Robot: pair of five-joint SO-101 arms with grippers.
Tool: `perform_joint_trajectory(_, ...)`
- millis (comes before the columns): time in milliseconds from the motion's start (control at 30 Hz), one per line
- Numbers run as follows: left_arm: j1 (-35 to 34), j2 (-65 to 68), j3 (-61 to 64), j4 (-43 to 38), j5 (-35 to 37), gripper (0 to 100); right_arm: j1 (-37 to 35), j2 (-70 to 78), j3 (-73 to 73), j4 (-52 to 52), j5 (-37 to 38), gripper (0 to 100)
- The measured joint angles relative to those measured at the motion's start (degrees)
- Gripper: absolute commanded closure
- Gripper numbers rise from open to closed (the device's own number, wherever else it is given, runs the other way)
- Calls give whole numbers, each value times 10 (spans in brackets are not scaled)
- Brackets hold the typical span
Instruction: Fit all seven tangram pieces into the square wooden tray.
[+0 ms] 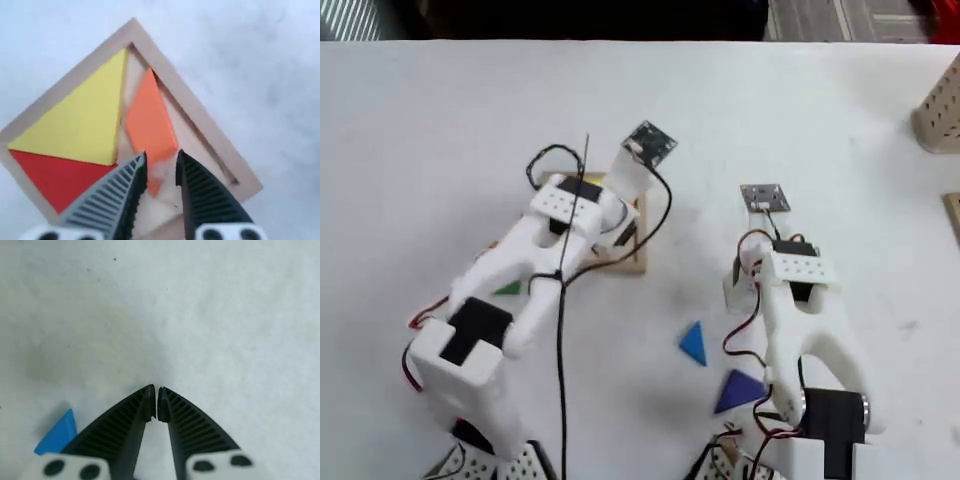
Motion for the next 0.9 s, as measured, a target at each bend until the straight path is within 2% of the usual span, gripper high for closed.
perform_joint_trajectory(300,29,0,0,-2,0,893,0,0,0,0,0,974)
perform_joint_trajectory(433,40,0,-4,-2,0,985,0,0,0,0,0,974)
perform_joint_trajectory(633,39,3,-15,-4,0,978,0,0,0,0,0,974)
perform_joint_trajectory(900,42,112,-97,5,48,978,0,0,0,0,0,974)
